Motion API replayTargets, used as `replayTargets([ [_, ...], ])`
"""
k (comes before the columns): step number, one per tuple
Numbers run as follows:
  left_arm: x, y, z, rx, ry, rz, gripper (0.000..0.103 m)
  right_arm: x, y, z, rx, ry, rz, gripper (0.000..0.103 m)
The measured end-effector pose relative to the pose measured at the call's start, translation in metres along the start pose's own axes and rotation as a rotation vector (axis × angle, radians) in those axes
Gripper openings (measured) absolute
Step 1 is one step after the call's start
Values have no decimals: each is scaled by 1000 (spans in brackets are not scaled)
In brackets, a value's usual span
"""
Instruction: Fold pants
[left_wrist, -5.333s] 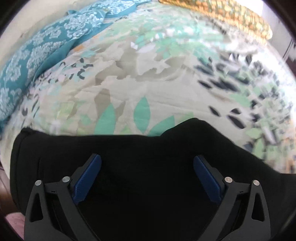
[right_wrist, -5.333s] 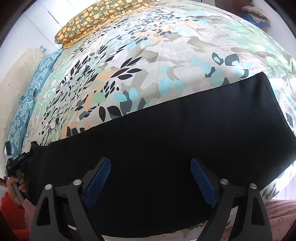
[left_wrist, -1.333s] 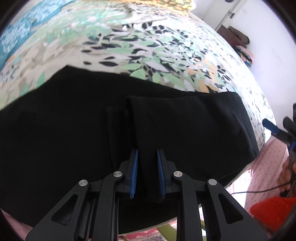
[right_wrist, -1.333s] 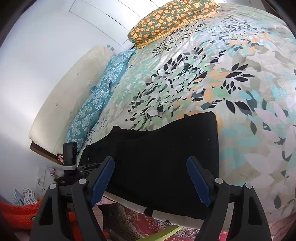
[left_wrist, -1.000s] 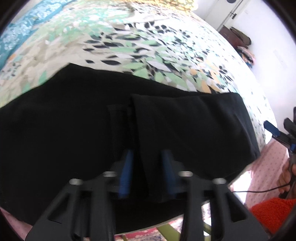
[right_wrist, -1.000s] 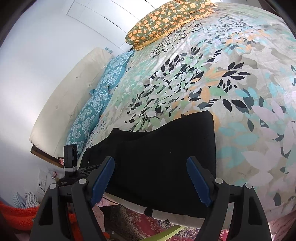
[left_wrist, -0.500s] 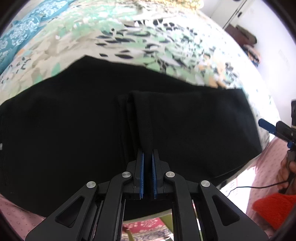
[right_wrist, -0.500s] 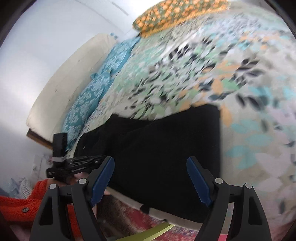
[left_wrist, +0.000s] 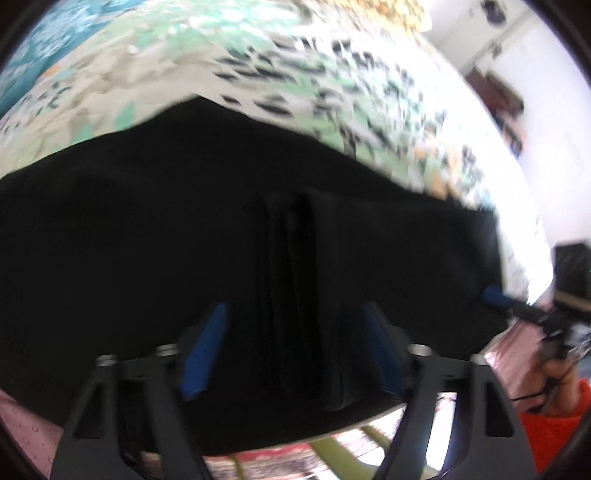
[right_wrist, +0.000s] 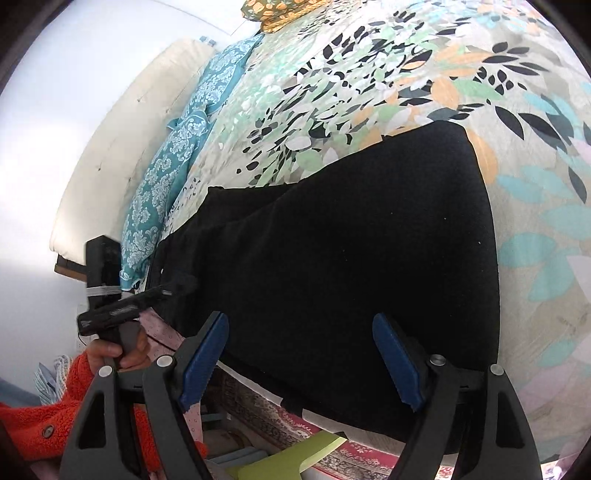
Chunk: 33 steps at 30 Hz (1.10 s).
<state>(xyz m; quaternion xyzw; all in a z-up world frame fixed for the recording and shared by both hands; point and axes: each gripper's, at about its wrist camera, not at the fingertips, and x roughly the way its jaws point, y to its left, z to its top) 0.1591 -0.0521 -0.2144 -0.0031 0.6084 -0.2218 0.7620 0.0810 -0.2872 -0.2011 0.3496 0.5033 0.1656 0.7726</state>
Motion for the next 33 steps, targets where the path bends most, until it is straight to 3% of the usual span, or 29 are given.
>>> replayTargets([
  [2,4,-9,0,37,-3,40,14,-12,5,0,-16,-49,0,80],
  [5,-14,-10,-4,33,-37,-5,9,-46,10,1,-46,-169,-22,80],
  [7,-31,-7,-7,24,-65,-35,9,-64,15,-3,-73,-219,-22,80],
  [9,-34,1,-7,15,-62,-31,9,-64,20,-6,-101,-206,-19,82],
  [11,-24,5,-7,5,-39,6,9,-45,21,-8,-105,-125,-44,83],
  [14,-4,7,-8,5,4,44,13,-4,4,-11,-30,63,-148,84],
  [16,-6,7,-8,15,1,47,15,-7,5,-8,-11,45,-146,83],
  [18,-10,9,-13,10,-7,48,27,-20,11,1,-3,11,-118,83],
  [23,-10,18,-12,-29,-18,34,30,-36,29,50,-33,-95,-76,83],
  [25,-10,16,-13,-16,-21,47,30,-17,13,68,8,-79,-92,83],
  [28,-8,11,-12,-6,-28,49,34,25,-22,77,106,23,-154,83],
  [33,-9,10,-14,-5,-38,63,38,-4,9,71,12,-54,-140,83],
])
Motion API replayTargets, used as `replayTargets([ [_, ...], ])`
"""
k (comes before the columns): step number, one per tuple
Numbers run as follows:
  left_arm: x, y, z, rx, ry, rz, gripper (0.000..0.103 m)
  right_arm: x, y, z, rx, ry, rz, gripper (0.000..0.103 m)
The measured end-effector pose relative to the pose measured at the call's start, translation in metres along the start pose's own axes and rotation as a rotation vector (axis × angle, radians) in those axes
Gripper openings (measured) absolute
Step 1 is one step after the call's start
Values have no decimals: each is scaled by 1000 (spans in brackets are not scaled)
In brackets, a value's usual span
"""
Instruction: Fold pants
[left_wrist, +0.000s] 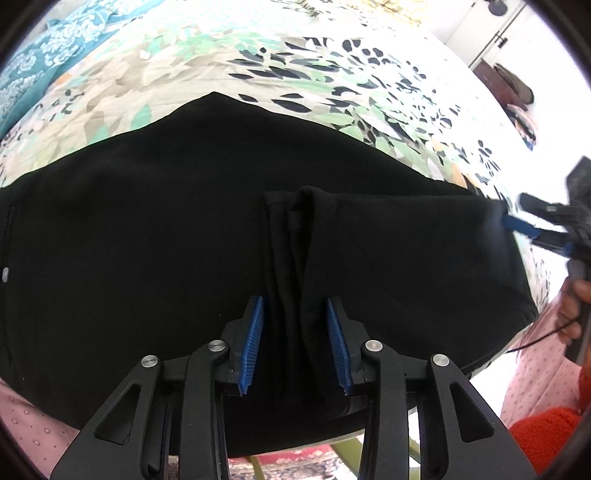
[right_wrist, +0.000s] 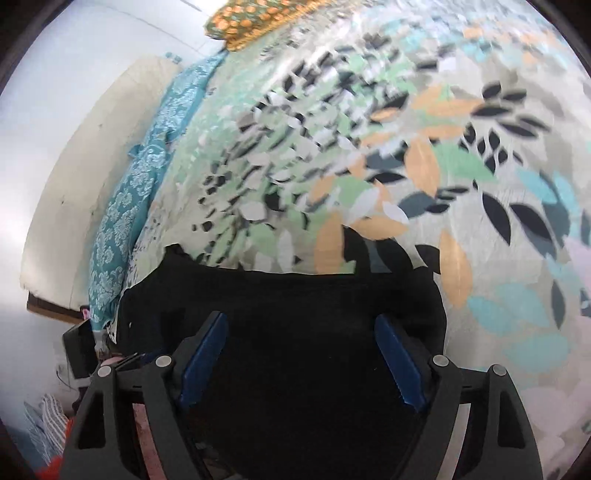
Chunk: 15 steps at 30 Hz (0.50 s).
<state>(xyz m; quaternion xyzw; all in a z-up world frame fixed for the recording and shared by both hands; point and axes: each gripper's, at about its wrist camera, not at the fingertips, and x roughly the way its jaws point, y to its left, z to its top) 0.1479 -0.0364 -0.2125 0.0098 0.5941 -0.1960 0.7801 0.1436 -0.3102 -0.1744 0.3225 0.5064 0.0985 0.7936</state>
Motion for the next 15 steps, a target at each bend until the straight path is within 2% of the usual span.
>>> replayTargets([
  [2,0,-1,1,0,2,2,40,-17,9,-10,-40,16,0,83],
  [6,2,-3,4,4,5,10,49,-33,14,-52,-75,111,-4,84],
  [9,3,-5,3,18,8,15,56,-12,-7,-83,-40,200,-101,84],
  [10,3,-6,3,20,8,16,58,-9,-14,-89,-23,193,-114,85],
  [13,-6,-3,3,6,3,50,63,-29,-7,-84,-17,92,-69,84],
  [15,-26,8,3,-45,-45,44,73,-44,2,-78,-52,12,-60,85],
])
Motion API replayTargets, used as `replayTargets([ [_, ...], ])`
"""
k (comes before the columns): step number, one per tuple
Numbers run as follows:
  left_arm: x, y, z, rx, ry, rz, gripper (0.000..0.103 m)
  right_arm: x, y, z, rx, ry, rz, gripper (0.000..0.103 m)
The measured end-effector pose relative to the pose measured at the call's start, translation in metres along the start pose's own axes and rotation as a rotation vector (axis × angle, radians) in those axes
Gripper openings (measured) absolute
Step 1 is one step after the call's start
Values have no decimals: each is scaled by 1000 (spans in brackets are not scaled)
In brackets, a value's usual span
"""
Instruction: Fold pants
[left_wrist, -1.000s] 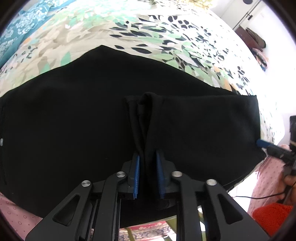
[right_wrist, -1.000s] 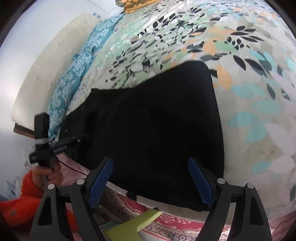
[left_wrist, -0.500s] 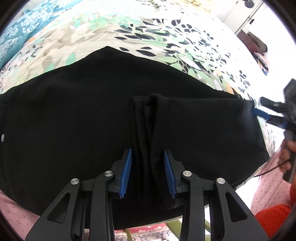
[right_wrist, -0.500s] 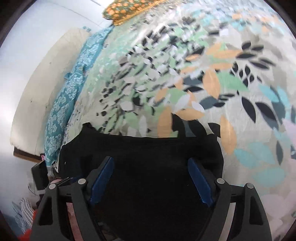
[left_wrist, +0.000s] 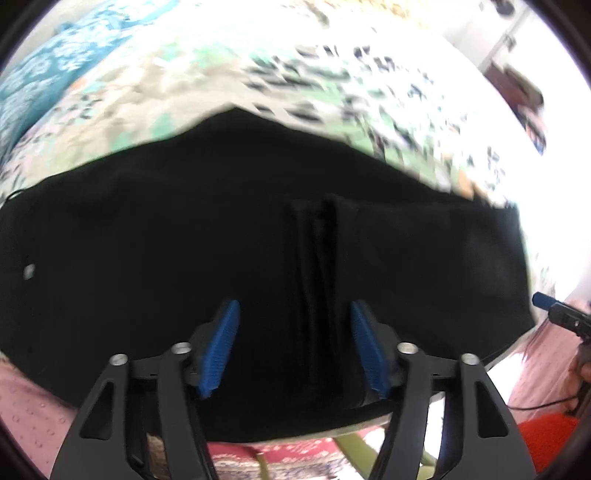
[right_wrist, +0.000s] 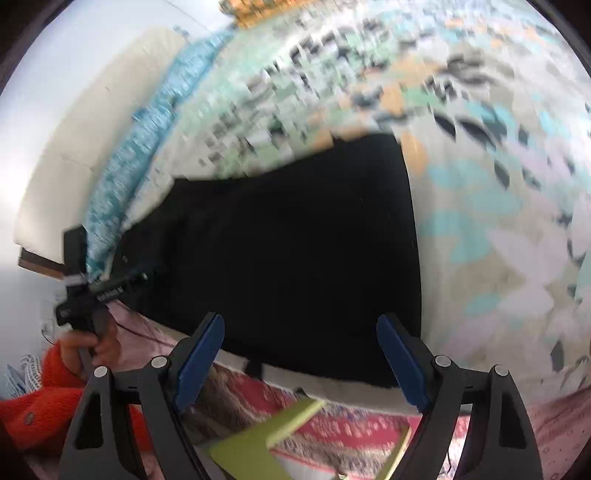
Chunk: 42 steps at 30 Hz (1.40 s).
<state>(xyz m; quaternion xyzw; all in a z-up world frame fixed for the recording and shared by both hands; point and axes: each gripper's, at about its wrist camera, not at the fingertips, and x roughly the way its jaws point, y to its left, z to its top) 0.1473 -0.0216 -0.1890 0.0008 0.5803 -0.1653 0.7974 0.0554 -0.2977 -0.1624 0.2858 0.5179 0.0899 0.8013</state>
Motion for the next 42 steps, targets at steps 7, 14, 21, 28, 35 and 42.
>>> replayTargets([
  [7,-68,74,21,-207,-189,122,89,-1,2,6,0,-32,-3,84],
  [14,-92,164,47,-242,-185,219,96,-6,-3,2,12,-52,-1,85],
  [21,-53,289,54,-486,-77,108,96,-3,-6,7,43,-58,6,85],
  [28,6,285,40,-467,60,-17,103,10,4,8,7,-17,12,85],
  [35,13,285,40,-491,96,-7,103,13,6,6,2,-16,16,84],
  [42,-9,269,40,-548,125,49,40,7,0,5,26,-47,56,85],
])
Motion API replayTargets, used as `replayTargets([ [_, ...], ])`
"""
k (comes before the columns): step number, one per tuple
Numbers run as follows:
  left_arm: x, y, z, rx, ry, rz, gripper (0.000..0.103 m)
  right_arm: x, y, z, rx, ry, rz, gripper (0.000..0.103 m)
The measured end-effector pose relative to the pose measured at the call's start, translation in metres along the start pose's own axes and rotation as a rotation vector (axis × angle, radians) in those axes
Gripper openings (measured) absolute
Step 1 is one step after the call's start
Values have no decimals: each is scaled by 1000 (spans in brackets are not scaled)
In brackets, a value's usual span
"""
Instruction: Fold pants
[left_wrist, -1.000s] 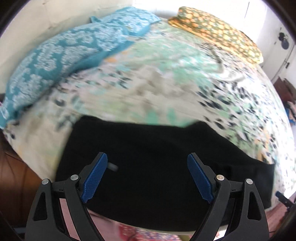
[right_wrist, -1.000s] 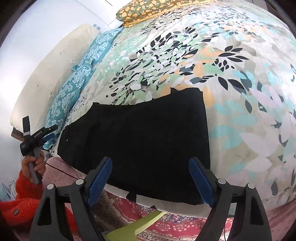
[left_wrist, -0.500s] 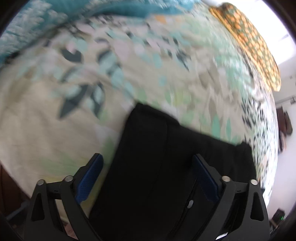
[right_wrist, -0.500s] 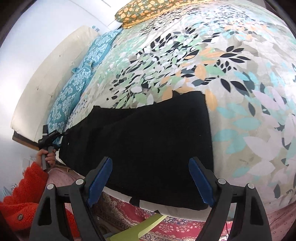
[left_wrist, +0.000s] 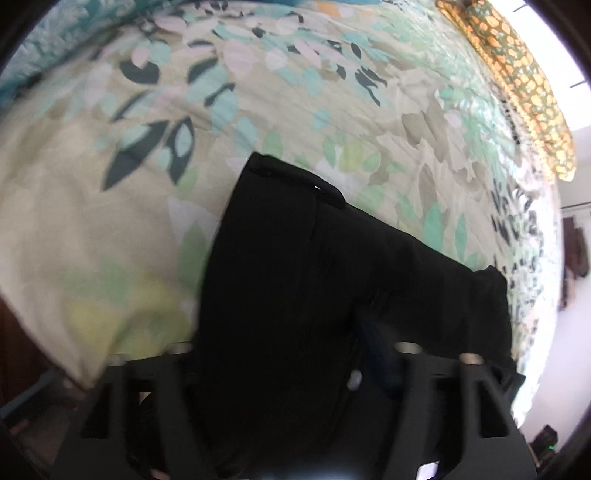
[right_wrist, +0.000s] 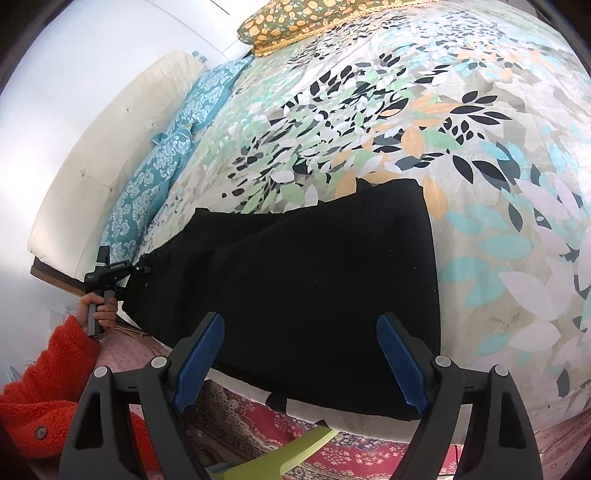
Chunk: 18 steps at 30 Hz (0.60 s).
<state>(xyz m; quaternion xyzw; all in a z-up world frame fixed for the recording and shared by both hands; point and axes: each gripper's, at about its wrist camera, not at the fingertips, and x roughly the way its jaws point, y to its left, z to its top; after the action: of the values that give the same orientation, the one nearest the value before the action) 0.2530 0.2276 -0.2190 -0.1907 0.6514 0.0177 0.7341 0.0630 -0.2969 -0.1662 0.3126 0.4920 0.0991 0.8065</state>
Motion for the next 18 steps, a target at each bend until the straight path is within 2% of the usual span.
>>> replayTargets([
  [1,-7,-3,-3,-4,-6,-1,31,-1,-2,1,5,-5,6,85],
  [2,-21,-6,-8,-16,-18,-40,25,-3,-3,2,10,-11,10,85],
  [3,-35,-11,-13,-24,-38,-80,24,-4,-5,3,14,-18,14,85],
  [5,-61,-24,-23,-14,-68,-157,23,-8,-9,5,24,-37,23,85],
  [8,-97,-65,-47,53,-92,-267,22,-11,-15,6,43,-54,41,85],
  [11,-117,-122,-69,167,-95,-304,22,-12,-20,7,61,-60,56,85],
  [13,-116,-169,-86,252,-82,-325,22,-15,-21,8,60,-71,62,85],
  [15,-104,-211,-103,329,-69,-313,22,-20,-21,7,54,-84,63,85],
  [18,-57,-274,-139,436,-17,-265,22,-27,-22,5,55,-102,57,85],
])
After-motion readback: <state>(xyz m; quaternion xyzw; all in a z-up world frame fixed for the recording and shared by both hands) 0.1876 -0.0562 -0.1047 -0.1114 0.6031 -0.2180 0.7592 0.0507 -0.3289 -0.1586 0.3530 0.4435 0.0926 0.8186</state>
